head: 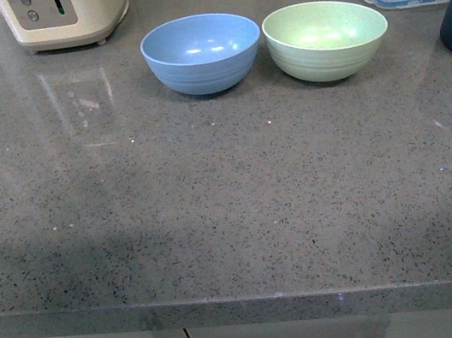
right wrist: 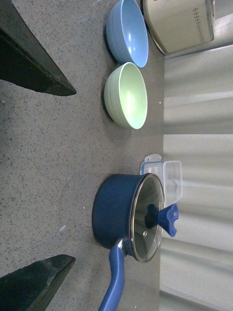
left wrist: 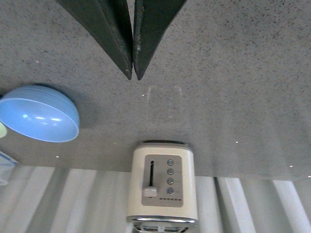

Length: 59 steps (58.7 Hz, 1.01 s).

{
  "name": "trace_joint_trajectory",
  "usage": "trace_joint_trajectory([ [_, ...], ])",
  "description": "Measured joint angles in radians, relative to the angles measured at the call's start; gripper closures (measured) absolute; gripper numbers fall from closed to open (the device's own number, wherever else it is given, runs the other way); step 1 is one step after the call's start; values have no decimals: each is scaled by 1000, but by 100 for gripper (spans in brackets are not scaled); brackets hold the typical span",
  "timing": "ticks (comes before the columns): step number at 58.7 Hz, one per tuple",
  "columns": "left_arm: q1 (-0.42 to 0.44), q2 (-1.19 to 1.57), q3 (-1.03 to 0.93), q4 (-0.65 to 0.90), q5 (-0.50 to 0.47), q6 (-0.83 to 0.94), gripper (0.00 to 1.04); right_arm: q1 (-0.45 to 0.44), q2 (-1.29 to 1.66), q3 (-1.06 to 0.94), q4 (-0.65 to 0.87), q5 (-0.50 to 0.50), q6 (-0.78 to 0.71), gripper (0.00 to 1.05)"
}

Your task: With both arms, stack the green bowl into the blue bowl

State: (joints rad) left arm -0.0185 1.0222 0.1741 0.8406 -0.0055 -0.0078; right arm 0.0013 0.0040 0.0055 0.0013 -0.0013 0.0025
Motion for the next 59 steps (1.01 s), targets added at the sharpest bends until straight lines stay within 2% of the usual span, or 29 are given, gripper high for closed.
trace_joint_trajectory([
  [22,16,-233,-103,-132,3,0,101,0,0,0,0,0,0,10],
  [28,16,-253,-146,-98,2,0,101,0,0,0,0,0,0,10],
  [59,16,-600,-153,-418,3,0,101,0,0,0,0,0,0,10],
])
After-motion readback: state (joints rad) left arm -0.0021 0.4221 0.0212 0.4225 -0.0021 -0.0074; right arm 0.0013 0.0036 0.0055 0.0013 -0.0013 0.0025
